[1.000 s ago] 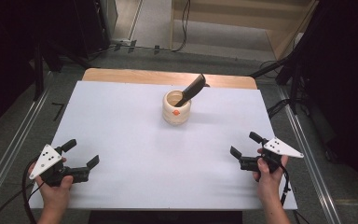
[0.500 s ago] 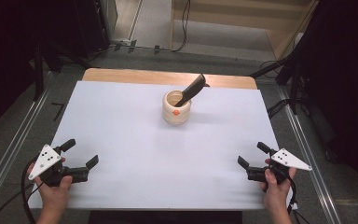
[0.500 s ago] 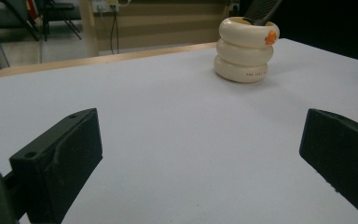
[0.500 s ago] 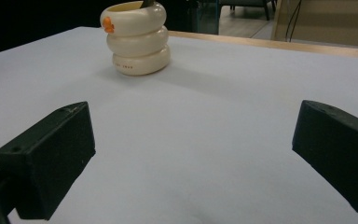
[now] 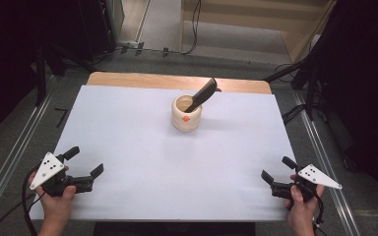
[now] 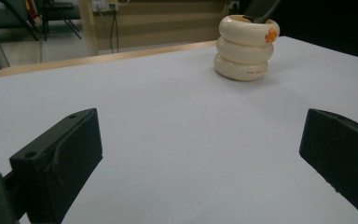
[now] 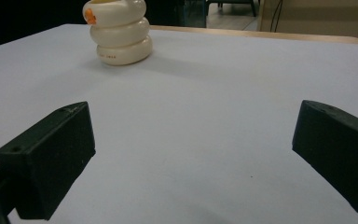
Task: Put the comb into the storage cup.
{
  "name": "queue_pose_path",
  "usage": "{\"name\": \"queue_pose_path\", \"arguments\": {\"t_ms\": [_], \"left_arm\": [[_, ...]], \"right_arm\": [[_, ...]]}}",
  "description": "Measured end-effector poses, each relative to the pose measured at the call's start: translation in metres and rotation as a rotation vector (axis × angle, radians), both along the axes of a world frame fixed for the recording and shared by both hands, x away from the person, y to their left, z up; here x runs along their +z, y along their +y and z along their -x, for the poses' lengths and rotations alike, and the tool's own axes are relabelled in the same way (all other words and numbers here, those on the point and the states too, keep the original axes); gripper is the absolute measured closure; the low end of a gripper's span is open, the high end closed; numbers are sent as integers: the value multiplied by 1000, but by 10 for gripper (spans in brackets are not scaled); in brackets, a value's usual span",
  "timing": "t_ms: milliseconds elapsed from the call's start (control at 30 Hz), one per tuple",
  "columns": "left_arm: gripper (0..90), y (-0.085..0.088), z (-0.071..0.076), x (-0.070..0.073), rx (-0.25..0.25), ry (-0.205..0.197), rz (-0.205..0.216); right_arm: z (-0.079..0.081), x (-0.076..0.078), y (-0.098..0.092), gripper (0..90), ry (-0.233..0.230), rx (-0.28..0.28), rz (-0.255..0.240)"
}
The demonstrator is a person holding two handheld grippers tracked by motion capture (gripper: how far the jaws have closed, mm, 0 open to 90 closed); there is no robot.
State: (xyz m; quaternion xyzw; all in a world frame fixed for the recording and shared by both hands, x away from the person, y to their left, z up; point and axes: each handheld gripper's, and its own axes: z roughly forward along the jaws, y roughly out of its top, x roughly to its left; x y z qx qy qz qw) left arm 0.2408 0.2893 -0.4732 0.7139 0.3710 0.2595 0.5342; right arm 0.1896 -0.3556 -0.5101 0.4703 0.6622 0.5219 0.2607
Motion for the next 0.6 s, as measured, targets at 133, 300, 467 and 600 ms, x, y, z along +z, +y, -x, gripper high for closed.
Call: {"name": "queue_pose_path", "arguments": {"t_ms": [133, 300, 467, 600], "left_arm": [[0, 0, -1, -1, 1, 3, -11], [0, 1, 0, -1, 5, 3, -11], [0, 1, -1, -3, 4, 9, -17], [0, 0, 0, -3, 1, 9, -20]], "right_arm": [[4, -2, -4, 0, -1, 2, 4], [4, -5, -7, 0, -3, 14, 12], [5, -6, -12, 0, -5, 1, 18], [6, -7, -14, 0, -8, -7, 31]]}}
